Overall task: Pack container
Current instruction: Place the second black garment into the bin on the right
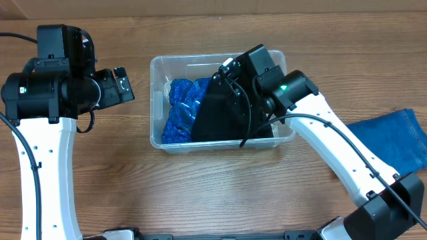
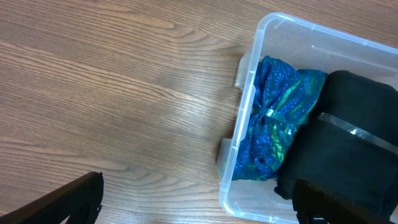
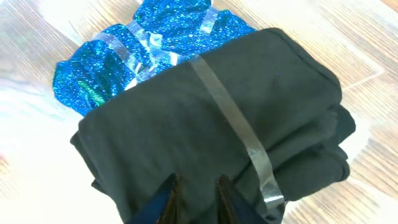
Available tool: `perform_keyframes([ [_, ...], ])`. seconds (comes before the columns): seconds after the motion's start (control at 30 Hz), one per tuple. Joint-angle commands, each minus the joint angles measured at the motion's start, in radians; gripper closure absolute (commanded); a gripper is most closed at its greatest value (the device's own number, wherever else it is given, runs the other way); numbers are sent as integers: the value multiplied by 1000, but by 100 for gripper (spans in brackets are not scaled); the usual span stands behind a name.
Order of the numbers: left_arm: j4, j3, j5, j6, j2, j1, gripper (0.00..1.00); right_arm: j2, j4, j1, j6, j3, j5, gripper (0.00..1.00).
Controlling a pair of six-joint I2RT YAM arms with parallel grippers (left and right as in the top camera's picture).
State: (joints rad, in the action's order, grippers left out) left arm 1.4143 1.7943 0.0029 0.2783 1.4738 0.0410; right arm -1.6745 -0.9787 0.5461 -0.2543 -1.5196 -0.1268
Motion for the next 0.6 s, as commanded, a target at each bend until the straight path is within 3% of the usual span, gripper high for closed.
perform_keyframes([
  [0.0, 0, 14, -9, -9, -2, 5, 0, -27, 13, 14, 24, 17, -9, 79],
  [0.2, 5, 14, -10, -9, -2, 5, 0, -266, 21, -13, 154, 96, 67, 78],
  [0.4, 7, 14, -10, -10, -2, 5, 0, -188, -109, -93, 334, -64, 142, 66],
  [0.5, 7, 14, -10, -10, -2, 5, 0, -27, -86, -135, 338, -150, 218, 48],
  [0.57, 7, 14, -10, -13, -2, 5, 0, 95, -52, -218, 409, -150, 273, 23],
])
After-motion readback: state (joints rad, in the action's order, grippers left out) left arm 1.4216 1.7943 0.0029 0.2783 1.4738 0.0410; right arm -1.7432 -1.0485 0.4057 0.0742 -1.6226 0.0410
